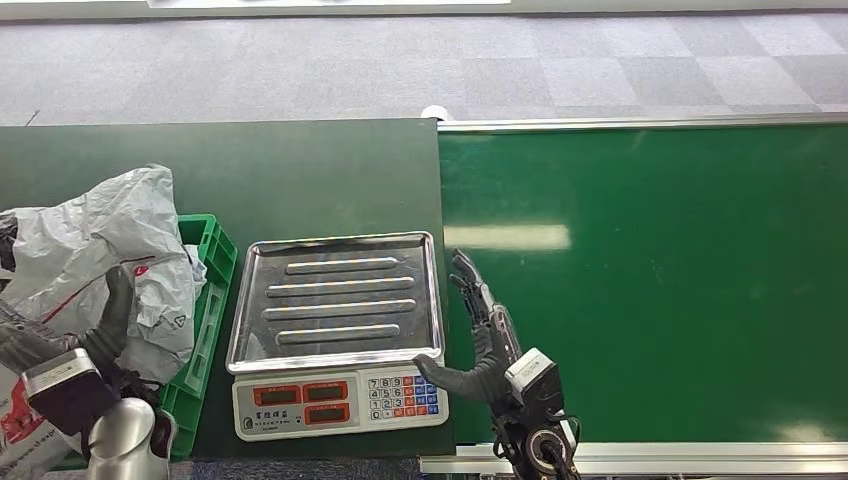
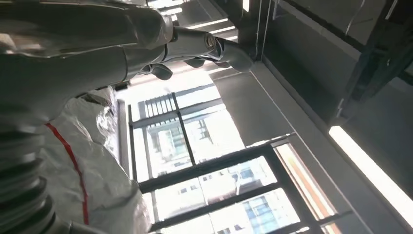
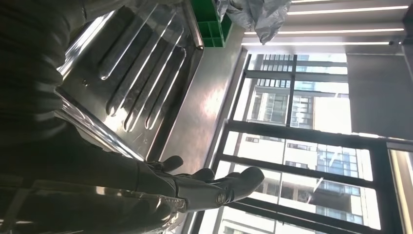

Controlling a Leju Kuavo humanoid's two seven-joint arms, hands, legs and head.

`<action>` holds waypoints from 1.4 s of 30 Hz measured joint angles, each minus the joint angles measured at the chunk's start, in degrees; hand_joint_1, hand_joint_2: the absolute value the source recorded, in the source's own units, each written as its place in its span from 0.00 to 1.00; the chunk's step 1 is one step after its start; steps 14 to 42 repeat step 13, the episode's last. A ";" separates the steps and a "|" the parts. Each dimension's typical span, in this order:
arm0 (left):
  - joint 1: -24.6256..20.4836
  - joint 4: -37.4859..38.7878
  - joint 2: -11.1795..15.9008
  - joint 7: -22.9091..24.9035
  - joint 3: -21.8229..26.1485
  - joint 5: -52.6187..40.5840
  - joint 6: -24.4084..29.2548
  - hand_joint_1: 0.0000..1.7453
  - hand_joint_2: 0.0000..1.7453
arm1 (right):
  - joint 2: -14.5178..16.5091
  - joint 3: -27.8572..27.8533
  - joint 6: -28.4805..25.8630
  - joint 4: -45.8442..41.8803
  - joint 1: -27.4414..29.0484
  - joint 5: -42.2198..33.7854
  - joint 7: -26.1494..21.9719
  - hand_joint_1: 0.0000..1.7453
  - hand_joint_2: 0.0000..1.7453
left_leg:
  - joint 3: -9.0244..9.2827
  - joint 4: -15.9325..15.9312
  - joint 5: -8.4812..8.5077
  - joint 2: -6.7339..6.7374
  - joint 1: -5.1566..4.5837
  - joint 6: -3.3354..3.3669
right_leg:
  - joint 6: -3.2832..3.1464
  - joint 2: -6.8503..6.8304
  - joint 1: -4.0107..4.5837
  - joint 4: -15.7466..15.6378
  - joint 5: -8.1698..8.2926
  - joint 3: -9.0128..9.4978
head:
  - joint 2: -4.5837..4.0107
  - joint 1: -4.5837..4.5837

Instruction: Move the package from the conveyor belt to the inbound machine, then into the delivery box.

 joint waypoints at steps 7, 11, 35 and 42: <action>5.27 -5.63 0.92 1.81 -9.93 9.87 -16.71 0.00 1.00 | -0.04 -1.45 1.50 0.87 -0.09 -2.31 0.09 0.00 1.00 | 0.00 0.00 0.00 0.02 0.00 0.00 | 0.00 0.00 0.00 0.00 0.00 0.00 | 0.00 0.00; 9.44 -7.12 1.07 2.05 -14.33 11.16 -23.26 0.00 1.00 | -0.29 -2.82 2.08 0.89 0.71 -3.03 0.10 0.00 1.00 | -0.03 0.00 -0.02 0.03 -0.01 0.00 | 0.01 0.01 -0.01 -0.01 -0.01 -0.04 | 0.00 0.01; 10.44 -7.48 1.07 2.06 -15.31 11.24 -23.70 0.00 1.00 | -0.34 -3.18 2.13 0.89 0.92 -3.09 0.10 0.00 1.00 | -0.05 0.00 -0.03 0.03 -0.01 -0.01 | 0.01 0.01 -0.01 -0.02 -0.01 -0.06 | 0.00 0.00; 10.44 -7.48 1.07 2.06 -15.31 11.24 -23.70 0.00 1.00 | -0.34 -3.18 2.13 0.89 0.92 -3.09 0.10 0.00 1.00 | -0.05 0.00 -0.03 0.03 -0.01 -0.01 | 0.01 0.01 -0.01 -0.02 -0.01 -0.06 | 0.00 0.00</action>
